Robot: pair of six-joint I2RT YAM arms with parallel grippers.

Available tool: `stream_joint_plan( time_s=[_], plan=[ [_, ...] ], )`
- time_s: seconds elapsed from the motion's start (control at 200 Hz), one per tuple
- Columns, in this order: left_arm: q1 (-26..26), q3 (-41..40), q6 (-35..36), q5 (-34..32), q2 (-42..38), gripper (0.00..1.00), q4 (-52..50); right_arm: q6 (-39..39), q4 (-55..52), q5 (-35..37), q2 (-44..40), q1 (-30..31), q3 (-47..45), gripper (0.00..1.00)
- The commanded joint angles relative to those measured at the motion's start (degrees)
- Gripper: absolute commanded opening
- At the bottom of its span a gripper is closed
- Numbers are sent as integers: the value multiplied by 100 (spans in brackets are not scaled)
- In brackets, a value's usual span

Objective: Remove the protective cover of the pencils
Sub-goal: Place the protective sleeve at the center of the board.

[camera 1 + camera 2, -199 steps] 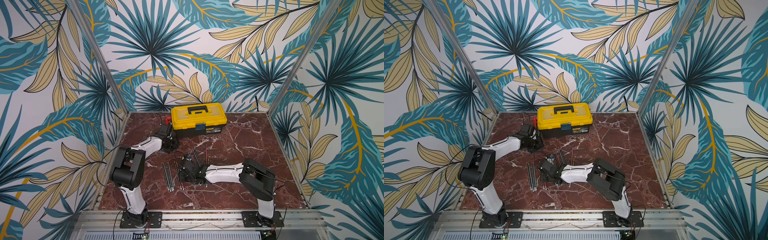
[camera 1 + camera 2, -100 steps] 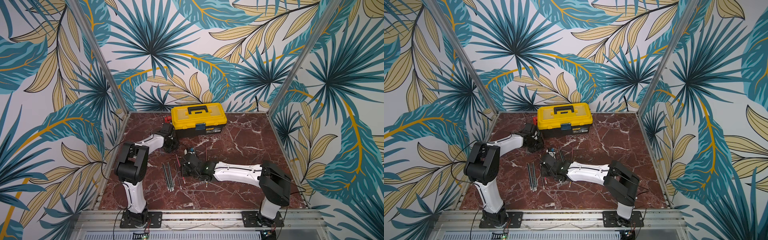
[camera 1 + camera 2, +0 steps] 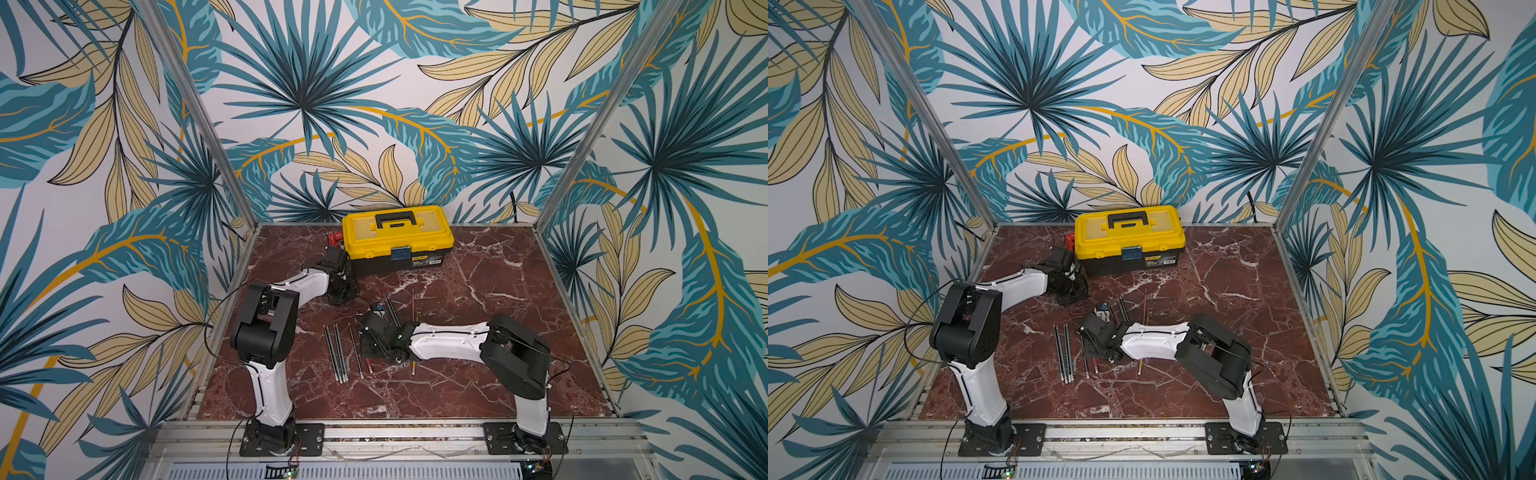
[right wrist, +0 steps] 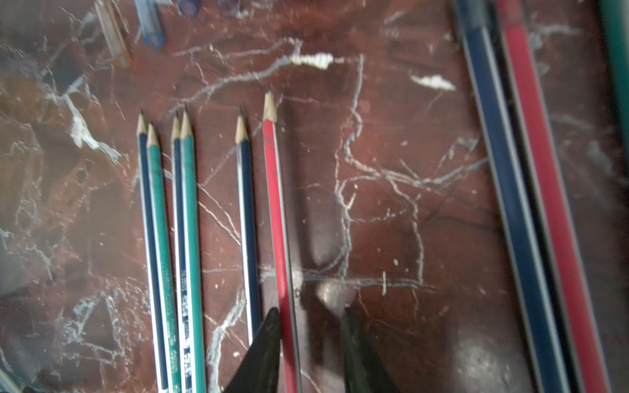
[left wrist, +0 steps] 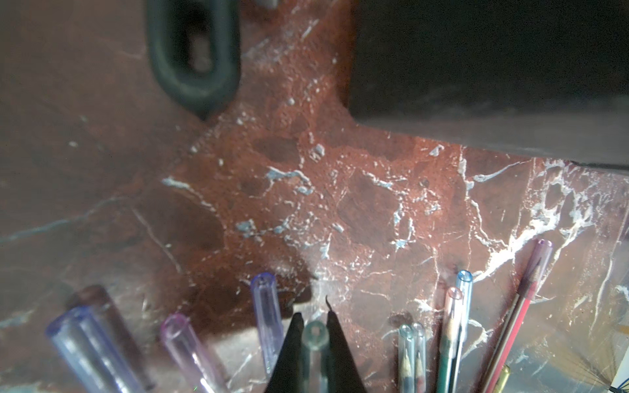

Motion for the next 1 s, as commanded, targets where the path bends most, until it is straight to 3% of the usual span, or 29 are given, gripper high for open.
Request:
stream_joint_plan(
  time_s=[0.0,0.17,0.416,0.791,0.996],
  plan=[
    [-33,310,56,22,89,0,-83,54,-544,223,106,-11,152,34],
    [-35,351,58,41,136,0,-98,83,-702,308,223,19,193,34],
    [-35,369,66,25,150,0,-120,80,-1812,1269,440,273,667,32],
    [-26,363,73,26,147,0,-131,-45,-1200,397,550,336,553,32],
    [-22,371,64,86,176,0,-130,-47,-693,-437,750,288,565,34]
  ],
)
